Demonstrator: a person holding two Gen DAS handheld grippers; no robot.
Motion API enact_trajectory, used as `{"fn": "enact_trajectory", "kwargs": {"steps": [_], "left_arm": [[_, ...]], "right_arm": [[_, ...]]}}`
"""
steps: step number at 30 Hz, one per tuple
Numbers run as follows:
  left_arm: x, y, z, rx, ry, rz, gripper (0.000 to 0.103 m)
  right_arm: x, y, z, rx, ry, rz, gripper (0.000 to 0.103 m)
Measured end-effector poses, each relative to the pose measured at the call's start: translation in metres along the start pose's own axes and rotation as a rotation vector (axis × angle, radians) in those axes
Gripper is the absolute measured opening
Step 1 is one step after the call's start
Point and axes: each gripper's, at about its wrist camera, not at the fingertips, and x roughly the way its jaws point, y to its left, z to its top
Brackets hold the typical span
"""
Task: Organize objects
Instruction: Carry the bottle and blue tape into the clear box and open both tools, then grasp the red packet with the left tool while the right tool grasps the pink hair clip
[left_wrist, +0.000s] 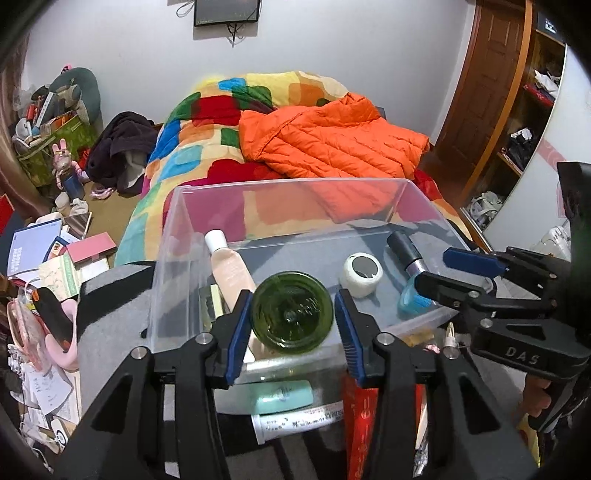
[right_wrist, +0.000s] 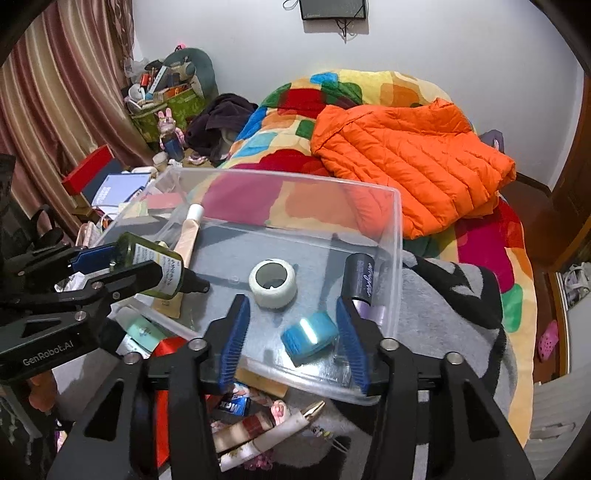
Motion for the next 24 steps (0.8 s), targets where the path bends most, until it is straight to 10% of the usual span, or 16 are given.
{"fn": "enact_trajectory", "kwargs": {"steps": [13,24], "left_arm": [[-0.054,-0.012,-0.033,0.054,-0.091,0.027,0.071],[-0.016,-0.051,-0.057,0.143,0.032,0.001,0.088]], "right_arm": [[-0.051,-0.007,-0.035,0.040,-0.086,0.037,0.056],[-0.044,-0.005,-0.088,0.059,-0.015,0.032,0.057]]}}
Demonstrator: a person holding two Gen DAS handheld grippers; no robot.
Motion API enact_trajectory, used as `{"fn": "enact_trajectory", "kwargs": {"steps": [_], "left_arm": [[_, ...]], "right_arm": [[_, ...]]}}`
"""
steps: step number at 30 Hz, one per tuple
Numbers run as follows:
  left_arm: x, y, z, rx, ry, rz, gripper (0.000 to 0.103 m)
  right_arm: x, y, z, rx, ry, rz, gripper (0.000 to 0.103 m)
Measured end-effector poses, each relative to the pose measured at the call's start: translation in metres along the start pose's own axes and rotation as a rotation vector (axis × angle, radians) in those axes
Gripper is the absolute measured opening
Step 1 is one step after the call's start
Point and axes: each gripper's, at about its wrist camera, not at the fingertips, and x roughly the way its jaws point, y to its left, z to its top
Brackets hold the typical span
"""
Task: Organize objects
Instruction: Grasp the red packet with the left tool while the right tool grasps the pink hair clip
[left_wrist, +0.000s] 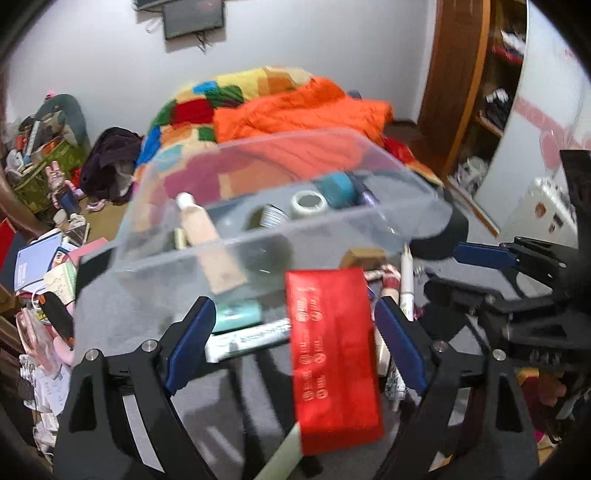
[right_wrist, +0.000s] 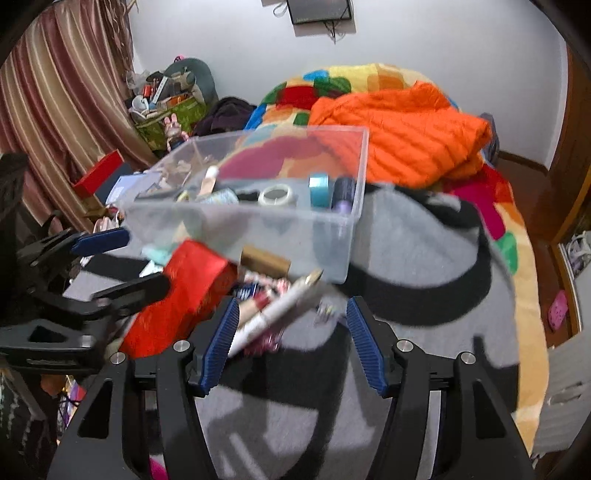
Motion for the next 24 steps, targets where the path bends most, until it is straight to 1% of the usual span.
{"fn": "enact_trajectory", "kwargs": {"steps": [3,6,8,10,13,16,19,22,23,24], "left_arm": [[0.017,-0.009,0.001,0.035,0.038,0.017,0.088],[0.031,-0.012,0.001,0.045,0.059,0.038,0.088],[0.034,-0.010,-0.001,0.039,0.060,0.031,0.082],[0.035,-0.008,-0.004,0.025,0.067,0.003,0.063],[0.030,-0.001,-0.010,-0.006,0.067,-0.037,0.057],[0.024,0.004,-0.014,-0.016,0.059,-0.042,0.056],[0.017,0.011,-0.020,-0.033,0.050,-0.053,0.056],[0.008,0.017,-0.025,-0.049,0.037,-0.063,0.056],[0.004,0.019,-0.027,-0.054,0.028,-0.065,0.056],[0.000,0.021,-0.028,-0.059,0.022,-0.068,0.056]], "right_arm": [[0.002,-0.002,-0.010,0.010,0.014,0.007,0.057],[0.003,-0.004,-0.018,0.018,0.027,0.013,0.057],[0.003,-0.006,-0.023,0.015,0.028,-0.001,0.057],[0.005,-0.006,-0.027,-0.001,0.034,-0.010,0.057],[0.008,-0.002,-0.031,-0.046,0.057,-0.001,0.057],[0.011,0.006,-0.034,-0.105,0.063,-0.017,0.057],[0.016,0.014,-0.032,-0.152,0.067,-0.012,0.057],[0.024,0.023,-0.031,-0.189,0.070,-0.030,0.057],[0.025,0.023,-0.030,-0.195,0.065,-0.032,0.056],[0.026,0.025,-0.029,-0.200,0.066,-0.029,0.052]]}}
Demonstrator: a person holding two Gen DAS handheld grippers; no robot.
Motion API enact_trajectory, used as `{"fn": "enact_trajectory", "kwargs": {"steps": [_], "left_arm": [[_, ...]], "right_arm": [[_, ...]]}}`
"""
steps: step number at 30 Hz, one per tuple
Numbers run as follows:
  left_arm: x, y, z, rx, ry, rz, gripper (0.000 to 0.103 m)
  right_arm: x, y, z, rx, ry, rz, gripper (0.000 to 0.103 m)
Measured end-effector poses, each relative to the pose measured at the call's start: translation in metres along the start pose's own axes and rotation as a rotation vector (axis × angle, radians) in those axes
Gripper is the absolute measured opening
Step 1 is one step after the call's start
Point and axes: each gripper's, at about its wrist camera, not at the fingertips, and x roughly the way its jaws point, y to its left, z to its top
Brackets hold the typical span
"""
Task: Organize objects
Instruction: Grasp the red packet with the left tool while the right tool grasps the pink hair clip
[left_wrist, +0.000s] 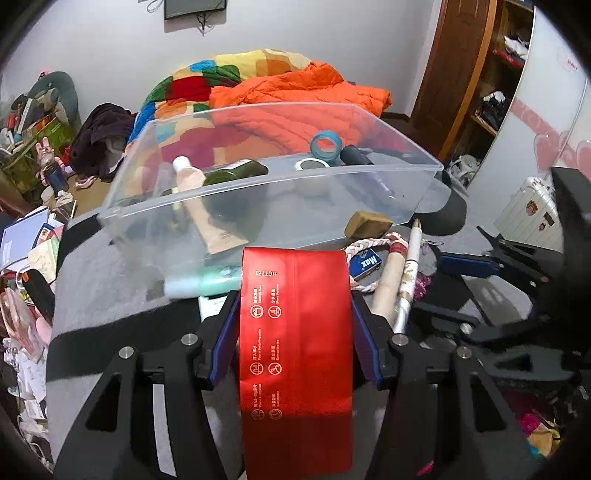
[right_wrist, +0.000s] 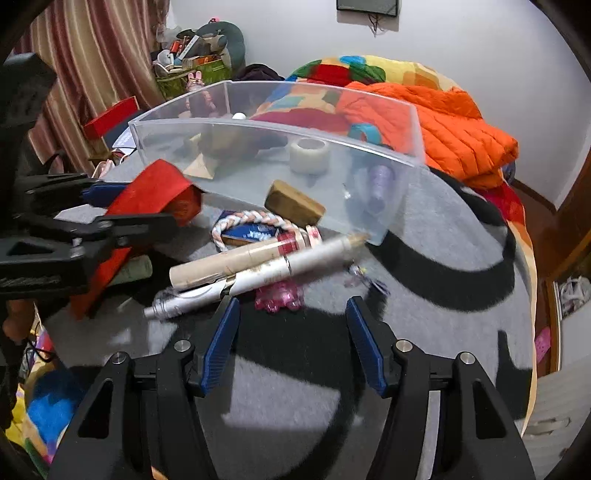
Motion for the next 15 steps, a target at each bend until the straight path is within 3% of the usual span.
{"fn": "enact_trajectory", "kwargs": {"steps": [5,15], "left_arm": [[-0.020,0.005,-0.003,-0.018,-0.048,-0.014,0.056],[-0.056,0.016,0.006,-0.062,-0.149,-0.009,0.056]], "right_arm": [[0.003,0.001,0.005,-0.004,-0.005,0.022,0.024],[-0.021,-0.007,0.002,0.048,-0.051,0.044,0.023]]}}
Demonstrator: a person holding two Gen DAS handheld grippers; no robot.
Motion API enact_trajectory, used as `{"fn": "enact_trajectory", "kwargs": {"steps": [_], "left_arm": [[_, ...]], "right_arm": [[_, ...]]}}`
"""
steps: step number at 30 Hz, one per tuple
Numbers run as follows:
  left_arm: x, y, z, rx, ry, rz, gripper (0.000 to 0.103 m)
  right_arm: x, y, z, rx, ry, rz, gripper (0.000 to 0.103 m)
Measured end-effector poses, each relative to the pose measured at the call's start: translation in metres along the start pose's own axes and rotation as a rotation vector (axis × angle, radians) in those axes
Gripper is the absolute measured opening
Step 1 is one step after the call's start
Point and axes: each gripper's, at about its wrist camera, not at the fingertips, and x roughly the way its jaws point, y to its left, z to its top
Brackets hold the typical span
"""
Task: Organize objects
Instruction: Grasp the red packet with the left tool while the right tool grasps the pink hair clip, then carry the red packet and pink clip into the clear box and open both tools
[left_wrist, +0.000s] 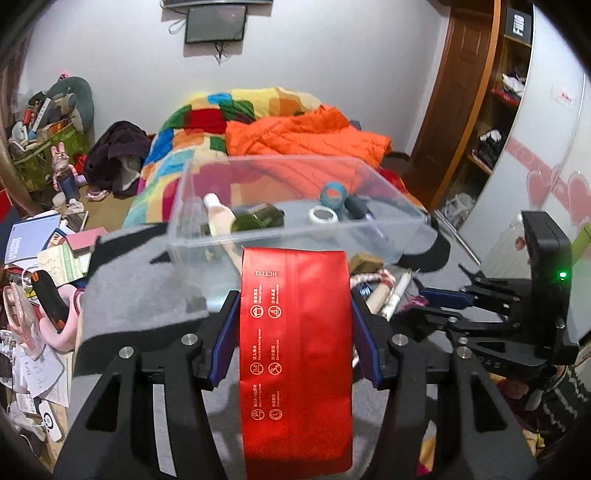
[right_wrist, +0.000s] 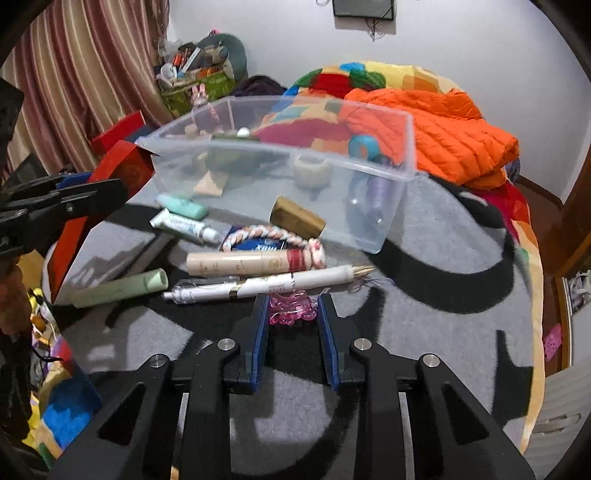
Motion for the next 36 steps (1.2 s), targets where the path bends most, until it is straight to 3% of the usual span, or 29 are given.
{"fn": "enact_trajectory", "kwargs": {"steps": [12,24,30,36], "left_arm": [[-0.018,0.012,0.041,-0.035,-0.100,0.030,0.056],[0.013,0.018,0.085,-0.047,-0.082,0.061,0.056],[0.047,0.022,0.098,-0.066,-0.013,0.044,0.056],[0.089,0.016,0.101,-0.045,0.125,0.000,0.056]], "right_arm": [[-0.055,-0.008,0.049,0.019,-0.200,0.023,0.023],[-0.056,-0.001,0.107,0.019,-0.295,0.061,0.023],[-0.034,-0.003,0.121,0.033,-0.270,0.022,0.024],[0.015,-0.021,0.117,0.067,-0.129,-0.019,0.023]]}}
